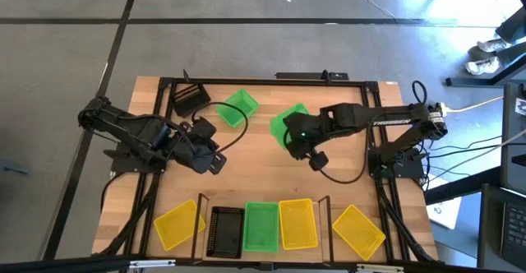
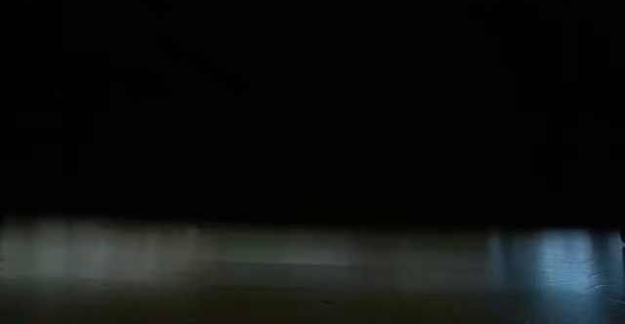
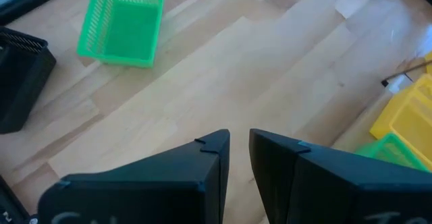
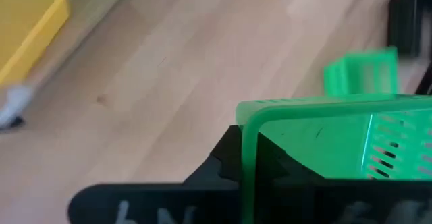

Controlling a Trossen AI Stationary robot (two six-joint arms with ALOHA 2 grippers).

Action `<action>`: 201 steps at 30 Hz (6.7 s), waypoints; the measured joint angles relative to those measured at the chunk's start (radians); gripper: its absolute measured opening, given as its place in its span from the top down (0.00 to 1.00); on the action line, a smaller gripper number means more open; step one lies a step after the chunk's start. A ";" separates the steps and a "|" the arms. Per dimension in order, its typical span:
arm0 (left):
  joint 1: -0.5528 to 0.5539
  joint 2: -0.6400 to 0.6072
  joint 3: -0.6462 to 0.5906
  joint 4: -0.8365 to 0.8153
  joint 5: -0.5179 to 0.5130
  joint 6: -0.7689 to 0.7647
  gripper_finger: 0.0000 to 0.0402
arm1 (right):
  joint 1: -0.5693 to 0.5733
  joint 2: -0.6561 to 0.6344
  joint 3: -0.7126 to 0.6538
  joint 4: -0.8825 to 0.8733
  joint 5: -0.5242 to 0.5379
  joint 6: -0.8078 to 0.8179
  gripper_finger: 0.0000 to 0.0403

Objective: Stack baskets on shelf by color
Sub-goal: Stack the right green basket on top of the green basket on the shelf

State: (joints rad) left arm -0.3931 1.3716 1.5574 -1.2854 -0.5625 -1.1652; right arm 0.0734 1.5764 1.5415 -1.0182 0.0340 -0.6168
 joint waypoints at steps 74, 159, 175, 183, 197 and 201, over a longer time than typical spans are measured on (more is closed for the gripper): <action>-0.106 -0.135 0.001 0.041 -0.045 0.362 0.88 | 0.396 0.426 0.302 0.193 -0.376 -0.125 0.97; -0.106 -0.137 0.000 0.071 0.198 0.479 0.88 | 0.223 0.445 0.496 -0.011 -0.307 0.271 0.86; -0.106 -0.138 0.000 0.071 0.198 0.487 0.88 | 0.224 0.458 0.496 0.004 -0.271 0.227 0.86; -0.106 -0.138 0.000 0.071 0.198 0.487 0.88 | 0.223 0.458 0.496 0.003 -0.263 0.228 0.86; -0.106 -0.138 0.000 0.071 0.199 0.493 0.88 | 0.223 0.485 0.498 0.028 -0.330 0.250 0.86; -0.106 -0.138 0.000 0.071 0.199 0.495 0.88 | 0.224 0.526 0.497 0.025 -0.364 0.235 0.86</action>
State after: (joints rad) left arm -0.4989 1.2339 1.5570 -1.2148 -0.3637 -0.6701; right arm 0.2970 2.1021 2.0388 -0.9928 -0.3301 -0.3815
